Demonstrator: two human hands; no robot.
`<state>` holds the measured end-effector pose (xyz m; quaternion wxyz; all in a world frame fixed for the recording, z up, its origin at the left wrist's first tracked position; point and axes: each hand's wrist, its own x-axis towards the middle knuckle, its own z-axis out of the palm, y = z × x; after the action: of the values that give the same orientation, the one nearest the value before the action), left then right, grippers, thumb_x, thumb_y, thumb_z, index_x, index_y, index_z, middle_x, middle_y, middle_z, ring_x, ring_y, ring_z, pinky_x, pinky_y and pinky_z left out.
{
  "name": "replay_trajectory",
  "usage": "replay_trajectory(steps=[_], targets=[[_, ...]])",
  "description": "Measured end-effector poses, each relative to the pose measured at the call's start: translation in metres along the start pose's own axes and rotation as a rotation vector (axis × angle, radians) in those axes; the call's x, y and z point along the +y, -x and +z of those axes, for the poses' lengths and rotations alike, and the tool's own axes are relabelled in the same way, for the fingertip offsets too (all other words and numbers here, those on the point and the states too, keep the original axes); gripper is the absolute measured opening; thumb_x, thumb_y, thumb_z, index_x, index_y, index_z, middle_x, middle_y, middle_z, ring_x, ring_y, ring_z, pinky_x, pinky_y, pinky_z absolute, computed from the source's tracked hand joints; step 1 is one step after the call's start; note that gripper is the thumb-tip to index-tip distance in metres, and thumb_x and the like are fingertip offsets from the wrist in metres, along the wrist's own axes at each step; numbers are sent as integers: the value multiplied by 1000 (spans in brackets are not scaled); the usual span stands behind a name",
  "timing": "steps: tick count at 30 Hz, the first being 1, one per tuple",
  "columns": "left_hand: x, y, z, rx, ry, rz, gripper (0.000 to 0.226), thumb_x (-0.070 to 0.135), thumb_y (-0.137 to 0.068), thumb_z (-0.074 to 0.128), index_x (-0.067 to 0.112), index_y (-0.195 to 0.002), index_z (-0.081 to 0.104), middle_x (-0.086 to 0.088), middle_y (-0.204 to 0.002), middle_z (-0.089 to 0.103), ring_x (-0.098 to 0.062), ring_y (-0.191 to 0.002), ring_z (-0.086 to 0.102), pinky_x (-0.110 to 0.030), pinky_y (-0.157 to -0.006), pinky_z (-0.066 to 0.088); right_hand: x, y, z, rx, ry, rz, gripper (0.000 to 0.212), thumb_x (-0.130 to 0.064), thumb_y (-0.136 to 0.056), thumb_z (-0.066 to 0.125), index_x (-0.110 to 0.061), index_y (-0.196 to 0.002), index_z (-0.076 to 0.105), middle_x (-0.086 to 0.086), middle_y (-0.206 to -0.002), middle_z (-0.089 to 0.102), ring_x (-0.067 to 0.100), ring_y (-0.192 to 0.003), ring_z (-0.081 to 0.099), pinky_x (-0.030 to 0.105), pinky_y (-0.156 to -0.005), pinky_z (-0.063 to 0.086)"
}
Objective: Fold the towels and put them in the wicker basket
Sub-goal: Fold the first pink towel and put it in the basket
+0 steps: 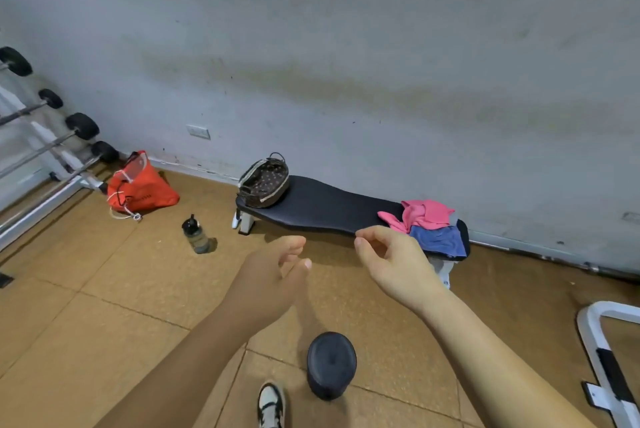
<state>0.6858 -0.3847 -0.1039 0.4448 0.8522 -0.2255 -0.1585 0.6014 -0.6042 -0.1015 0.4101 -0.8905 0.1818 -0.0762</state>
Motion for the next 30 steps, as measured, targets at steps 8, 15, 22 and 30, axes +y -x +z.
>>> replay_trajectory(steps=[8,15,22,30], targets=[[-5,-219,18,-152,-10,55,43,32,-100,64,28,-143,57,19,-134,63,6,-120,58,-23,-108,46,46,-171,-11,69,-59,146,24,-31,-102,59,-21,-118,73,-29,-103,64,-10,-96,64,15,-89,50],[13,-372,73,-286,-28,54,44,29,-99,66,25,-142,58,16,-136,63,3,-122,59,-26,-113,45,105,-286,-53,135,-76,249,33,-46,-95,54,-27,-114,73,-18,-99,76,-1,-92,69,33,-83,57],[31,-503,159,-260,-20,-6,41,29,-100,64,24,-140,60,17,-130,65,6,-117,59,-20,-106,46,206,-415,-98,20,-9,270,23,-33,-99,57,-18,-105,73,-10,-95,76,17,-97,70,43,-92,55],[35,-616,191,-263,-50,-100,42,31,-101,62,27,-143,58,17,-132,64,4,-119,58,-20,-104,46,254,-529,-109,-145,61,247,40,-52,-91,43,-25,-101,71,-11,-87,74,12,-84,68,44,-80,57]])
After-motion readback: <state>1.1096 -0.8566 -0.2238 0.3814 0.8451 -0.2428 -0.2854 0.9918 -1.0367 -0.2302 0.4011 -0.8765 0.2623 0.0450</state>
